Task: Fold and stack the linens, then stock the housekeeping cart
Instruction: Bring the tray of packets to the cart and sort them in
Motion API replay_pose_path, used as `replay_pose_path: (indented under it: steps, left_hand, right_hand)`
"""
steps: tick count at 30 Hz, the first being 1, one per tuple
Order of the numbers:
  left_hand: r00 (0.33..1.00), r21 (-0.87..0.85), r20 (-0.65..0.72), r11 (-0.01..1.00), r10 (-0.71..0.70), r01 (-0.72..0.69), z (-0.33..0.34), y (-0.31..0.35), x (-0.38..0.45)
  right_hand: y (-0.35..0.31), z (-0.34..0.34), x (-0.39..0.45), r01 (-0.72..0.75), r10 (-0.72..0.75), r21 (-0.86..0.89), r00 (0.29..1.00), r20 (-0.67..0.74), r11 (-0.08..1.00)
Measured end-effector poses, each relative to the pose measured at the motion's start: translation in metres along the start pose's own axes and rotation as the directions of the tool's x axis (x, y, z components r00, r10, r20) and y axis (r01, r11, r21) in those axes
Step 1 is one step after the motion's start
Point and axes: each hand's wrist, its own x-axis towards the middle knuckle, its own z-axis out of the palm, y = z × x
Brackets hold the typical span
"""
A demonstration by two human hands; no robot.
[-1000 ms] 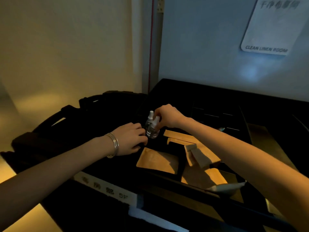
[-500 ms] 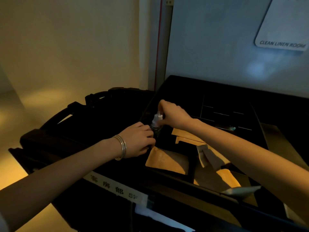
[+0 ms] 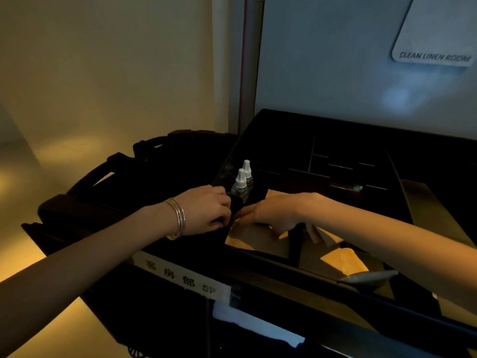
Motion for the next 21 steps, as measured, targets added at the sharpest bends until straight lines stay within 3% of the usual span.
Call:
replay_pose_path:
  steps: [2, 6, 10, 13, 17, 21]
  left_hand:
    - [0.998, -0.023, -0.057, 1.000, 0.015, -0.016, 0.001, 0.000, -0.005]
    - [1.000, -0.035, 0.021, 0.999, -0.019, 0.020, -0.003, 0.003, -0.012]
    - [0.998, -0.043, 0.007, 0.998, -0.055, 0.056, -0.007, 0.006, -0.016]
    - [0.991, -0.085, -0.094, 0.992, -0.099, 0.091, -0.010, 0.002, -0.021]
    - [0.960, -0.087, -0.229, 0.986, -0.161, 0.145, -0.014, -0.007, -0.023]
    - [0.932, -0.091, -0.304, 0.980, -0.196, 0.176, -0.016, -0.014, -0.028]
  right_hand:
    - [-0.001, -0.002, 0.006, -0.002, 0.003, -0.083, 1.000, 0.017, 0.997]
    - [-0.001, -0.002, 0.020, -0.008, 0.007, -0.135, 1.000, -0.009, 0.991]
    - [0.004, -0.012, 0.017, -0.025, 0.032, 0.035, 0.979, -0.204, 0.999]
    - [0.016, -0.022, 0.002, -0.052, 0.135, 0.259, 0.940, -0.312, 0.964]
    - [0.030, -0.027, -0.020, -0.007, 0.372, 0.666, 0.834, -0.407, 0.746]
    - [0.025, -0.019, -0.017, 0.021, 0.495, 0.832, 0.795, -0.350, 0.555]
